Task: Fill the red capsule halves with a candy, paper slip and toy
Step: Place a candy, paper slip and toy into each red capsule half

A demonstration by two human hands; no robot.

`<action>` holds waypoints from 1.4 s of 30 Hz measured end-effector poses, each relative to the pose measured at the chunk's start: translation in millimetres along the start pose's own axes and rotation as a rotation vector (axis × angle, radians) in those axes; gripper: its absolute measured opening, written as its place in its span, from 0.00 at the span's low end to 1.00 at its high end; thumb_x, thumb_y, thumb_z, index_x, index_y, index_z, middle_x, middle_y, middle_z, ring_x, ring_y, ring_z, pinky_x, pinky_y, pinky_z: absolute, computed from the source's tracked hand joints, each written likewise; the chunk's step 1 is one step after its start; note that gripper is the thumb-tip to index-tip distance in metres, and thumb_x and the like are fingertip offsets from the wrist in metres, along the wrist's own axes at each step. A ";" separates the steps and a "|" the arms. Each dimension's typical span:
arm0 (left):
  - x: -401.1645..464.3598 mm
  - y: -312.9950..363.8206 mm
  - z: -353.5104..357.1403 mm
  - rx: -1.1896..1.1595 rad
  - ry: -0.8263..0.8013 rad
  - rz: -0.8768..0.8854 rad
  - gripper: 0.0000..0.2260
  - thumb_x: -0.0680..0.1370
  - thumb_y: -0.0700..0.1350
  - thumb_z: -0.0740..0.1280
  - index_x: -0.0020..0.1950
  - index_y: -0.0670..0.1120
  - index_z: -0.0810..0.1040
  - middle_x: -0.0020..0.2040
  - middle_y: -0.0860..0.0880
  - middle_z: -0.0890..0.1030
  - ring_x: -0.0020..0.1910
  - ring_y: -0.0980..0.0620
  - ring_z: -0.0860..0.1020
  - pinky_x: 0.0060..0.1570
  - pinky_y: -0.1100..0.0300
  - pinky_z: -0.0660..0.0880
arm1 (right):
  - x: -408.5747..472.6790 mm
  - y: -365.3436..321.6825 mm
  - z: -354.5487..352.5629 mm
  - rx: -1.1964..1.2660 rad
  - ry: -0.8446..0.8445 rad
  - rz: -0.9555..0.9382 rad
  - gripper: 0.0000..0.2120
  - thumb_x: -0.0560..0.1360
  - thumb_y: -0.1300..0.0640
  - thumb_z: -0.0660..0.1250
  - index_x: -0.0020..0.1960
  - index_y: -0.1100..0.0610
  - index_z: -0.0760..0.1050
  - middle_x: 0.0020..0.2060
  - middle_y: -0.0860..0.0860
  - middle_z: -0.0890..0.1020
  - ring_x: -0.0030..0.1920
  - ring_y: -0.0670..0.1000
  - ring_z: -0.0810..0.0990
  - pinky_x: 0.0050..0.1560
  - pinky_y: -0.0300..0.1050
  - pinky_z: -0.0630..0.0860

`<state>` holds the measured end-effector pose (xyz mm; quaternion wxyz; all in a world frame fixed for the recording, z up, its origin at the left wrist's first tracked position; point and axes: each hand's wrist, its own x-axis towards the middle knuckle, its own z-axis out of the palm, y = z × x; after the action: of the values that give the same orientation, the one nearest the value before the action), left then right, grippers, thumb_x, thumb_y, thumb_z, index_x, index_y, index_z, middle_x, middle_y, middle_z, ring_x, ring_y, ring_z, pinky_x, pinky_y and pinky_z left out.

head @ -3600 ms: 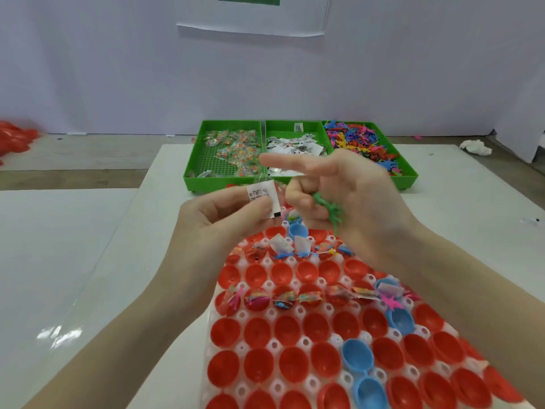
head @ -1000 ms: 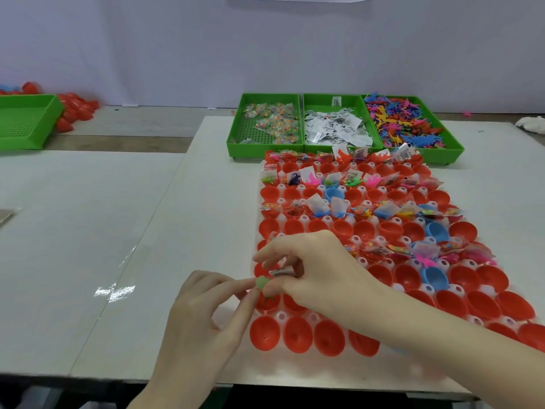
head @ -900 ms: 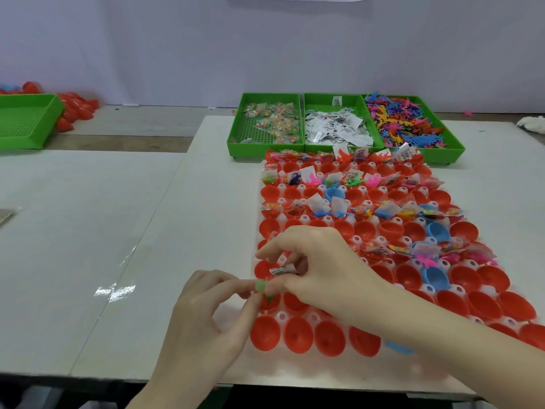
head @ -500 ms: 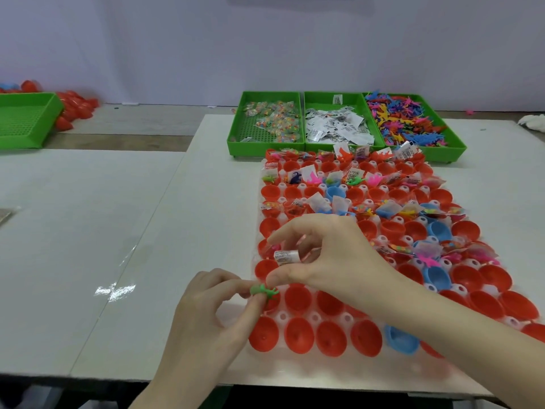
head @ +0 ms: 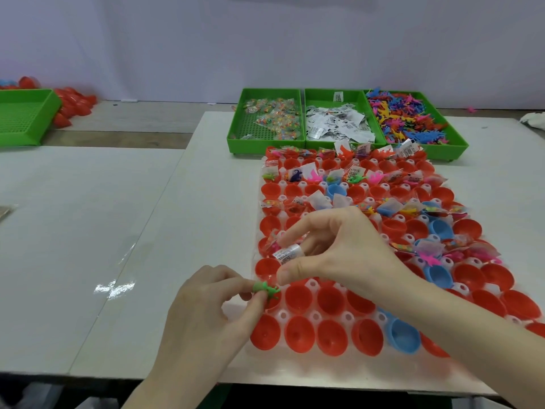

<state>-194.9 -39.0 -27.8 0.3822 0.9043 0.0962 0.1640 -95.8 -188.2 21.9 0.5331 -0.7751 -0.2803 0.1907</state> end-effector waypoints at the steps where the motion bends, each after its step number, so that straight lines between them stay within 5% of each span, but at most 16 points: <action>1: 0.0 0.6 -0.7 0.000 -0.004 -0.010 0.06 0.63 0.60 0.67 0.27 0.68 0.73 0.44 0.64 0.77 0.41 0.61 0.72 0.36 0.70 0.65 | -1.1 1.1 1.1 -0.028 0.004 -0.015 0.12 0.57 0.56 0.80 0.37 0.49 0.80 0.24 0.49 0.80 0.25 0.41 0.76 0.30 0.29 0.70; 5: -1.3 -1.7 -1.3 -0.021 -0.028 -0.047 0.09 0.67 0.52 0.74 0.29 0.64 0.80 0.40 0.64 0.78 0.43 0.59 0.72 0.36 0.71 0.64 | -3.1 3.1 5.7 -0.122 -0.010 -0.067 0.11 0.65 0.58 0.76 0.43 0.47 0.79 0.30 0.51 0.82 0.30 0.42 0.79 0.35 0.31 0.74; 9: -1.2 -0.9 -2.1 -0.044 -0.052 -0.040 0.09 0.69 0.49 0.75 0.31 0.62 0.81 0.40 0.63 0.78 0.43 0.61 0.73 0.38 0.74 0.64 | -4.9 -0.7 7.6 -0.189 -0.067 -0.099 0.15 0.73 0.61 0.69 0.48 0.43 0.68 0.37 0.58 0.83 0.39 0.55 0.81 0.44 0.46 0.76; 14: -0.7 1.8 -2.8 -0.059 -0.039 -0.038 0.04 0.65 0.55 0.67 0.32 0.64 0.79 0.41 0.62 0.77 0.42 0.62 0.73 0.39 0.72 0.65 | -6.7 -6.4 4.0 -0.180 -0.133 -0.104 0.14 0.74 0.60 0.68 0.44 0.46 0.64 0.41 0.48 0.85 0.41 0.39 0.81 0.42 0.33 0.74; 17: -1.4 1.8 -3.5 -0.037 -0.042 -0.028 0.06 0.68 0.54 0.71 0.31 0.63 0.80 0.40 0.61 0.78 0.42 0.60 0.73 0.39 0.72 0.65 | -6.5 -5.3 4.4 -0.219 -0.084 -0.106 0.12 0.69 0.59 0.73 0.39 0.52 0.69 0.35 0.53 0.84 0.38 0.50 0.82 0.43 0.47 0.77; 22: -0.7 2.7 -4.5 -0.030 -0.042 -0.042 0.12 0.68 0.52 0.75 0.35 0.69 0.76 0.41 0.67 0.77 0.43 0.60 0.73 0.36 0.72 0.65 | -6.8 -5.9 1.7 -0.274 -0.082 -0.118 0.16 0.60 0.58 0.79 0.28 0.44 0.73 0.30 0.42 0.79 0.34 0.43 0.78 0.36 0.36 0.76; 28: 0.1 0.9 -4.9 -0.035 -0.079 -0.049 0.11 0.68 0.49 0.73 0.30 0.65 0.80 0.41 0.62 0.77 0.44 0.59 0.72 0.36 0.72 0.64 | -5.6 -5.2 0.0 -0.296 -0.165 -0.125 0.08 0.67 0.67 0.73 0.43 0.57 0.84 0.34 0.43 0.83 0.37 0.46 0.82 0.39 0.47 0.80; 31: -0.8 1.3 -5.4 -0.053 -0.082 -0.032 0.05 0.69 0.56 0.72 0.35 0.66 0.80 0.40 0.60 0.77 0.43 0.57 0.72 0.34 0.70 0.64 | -5.6 -4.2 0.4 -0.338 -0.210 -0.199 0.12 0.71 0.71 0.66 0.49 0.60 0.83 0.40 0.45 0.82 0.42 0.42 0.80 0.43 0.37 0.78; 34: -1.7 -0.1 -5.3 -0.045 -0.090 -0.015 0.04 0.66 0.62 0.64 0.31 0.69 0.77 0.41 0.59 0.77 0.41 0.57 0.72 0.34 0.70 0.64 | -7.1 -3.5 3.0 -0.356 -0.242 -0.219 0.07 0.74 0.66 0.66 0.49 0.60 0.81 0.41 0.44 0.78 0.42 0.39 0.76 0.43 0.31 0.72; 38: -1.4 -2.8 -4.7 -0.030 -0.093 0.019 0.13 0.64 0.66 0.56 0.42 0.67 0.77 0.42 0.61 0.76 0.41 0.59 0.72 0.35 0.71 0.64 | -7.9 -3.2 7.2 -0.481 -0.265 -0.248 0.08 0.73 0.63 0.68 0.50 0.57 0.82 0.39 0.47 0.83 0.40 0.43 0.79 0.41 0.37 0.76; 42: -0.5 -2.1 -5.6 -0.020 -0.103 0.045 0.12 0.65 0.64 0.55 0.44 0.70 0.74 0.44 0.61 0.76 0.41 0.60 0.72 0.36 0.72 0.65 | -8.8 -6.9 13.1 -0.734 -0.279 -0.326 0.08 0.74 0.59 0.65 0.48 0.54 0.83 0.35 0.49 0.82 0.37 0.47 0.77 0.40 0.45 0.76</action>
<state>-197.6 -34.0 -25.8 0.3917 0.9097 0.0542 0.1266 -111.9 -182.6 23.7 0.2021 -0.8259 -0.5179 0.0944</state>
